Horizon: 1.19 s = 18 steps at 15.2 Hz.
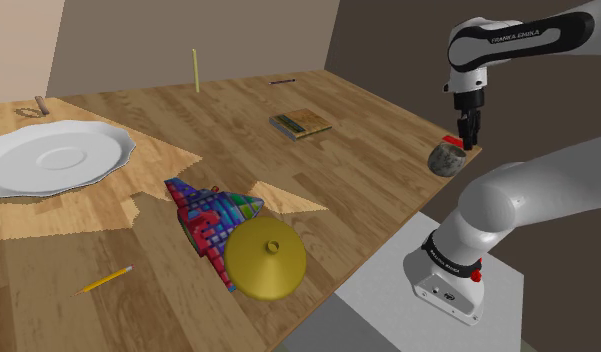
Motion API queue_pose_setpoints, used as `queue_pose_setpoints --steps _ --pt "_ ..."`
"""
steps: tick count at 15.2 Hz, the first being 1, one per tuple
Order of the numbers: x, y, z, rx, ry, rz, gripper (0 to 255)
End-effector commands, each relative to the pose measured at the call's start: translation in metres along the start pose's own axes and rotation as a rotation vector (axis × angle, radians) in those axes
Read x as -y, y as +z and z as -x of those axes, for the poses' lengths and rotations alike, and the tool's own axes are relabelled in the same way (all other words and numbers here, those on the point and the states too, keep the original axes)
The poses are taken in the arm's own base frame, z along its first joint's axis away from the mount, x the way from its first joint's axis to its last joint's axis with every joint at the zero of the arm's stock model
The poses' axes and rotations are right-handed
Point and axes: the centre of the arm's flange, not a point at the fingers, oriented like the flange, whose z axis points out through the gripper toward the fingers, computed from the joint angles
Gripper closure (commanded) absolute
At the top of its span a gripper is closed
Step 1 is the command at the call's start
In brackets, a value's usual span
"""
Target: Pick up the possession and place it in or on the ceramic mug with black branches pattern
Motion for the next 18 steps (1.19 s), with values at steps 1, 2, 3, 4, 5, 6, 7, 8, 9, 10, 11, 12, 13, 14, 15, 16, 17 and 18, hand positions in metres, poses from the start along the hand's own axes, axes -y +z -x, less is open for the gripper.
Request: queue_pose_setpoints --steps 1,2,3,4,5,6,7,8,9,10,11,12,13,14,15,16,17,18 --pt "0.001 0.010 -0.007 0.000 0.000 0.000 255" --pt "0.001 0.016 -0.010 0.000 0.000 0.000 255" --pt "0.001 0.016 -0.010 0.000 0.000 0.000 255" --pt "0.001 0.016 -0.010 0.000 0.000 0.000 255" --pt "0.001 0.016 -0.010 0.000 0.000 0.000 255" --pt "0.001 0.016 -0.010 0.000 0.000 0.000 255" --pt "0.001 0.016 -0.010 0.000 0.000 0.000 255" --pt "0.001 0.016 -0.010 0.000 0.000 0.000 255" --pt "0.001 0.016 -0.010 0.000 0.000 0.000 255" --pt "0.001 0.015 -0.010 0.000 0.000 0.000 0" --pt "0.001 0.015 -0.010 0.000 0.000 0.000 0" --pt "0.001 0.015 -0.010 0.000 0.000 0.000 0" --pt "0.001 0.015 -0.010 0.000 0.000 0.000 0" --pt "0.001 0.015 -0.010 0.000 0.000 0.000 0" --pt "0.001 0.016 -0.010 0.000 0.000 0.000 0" --pt "0.001 0.002 -0.010 0.000 0.000 0.000 0" --pt "0.001 -0.011 -0.010 0.000 0.000 0.000 0" --pt "0.001 -0.024 -0.010 0.000 0.000 0.000 0"
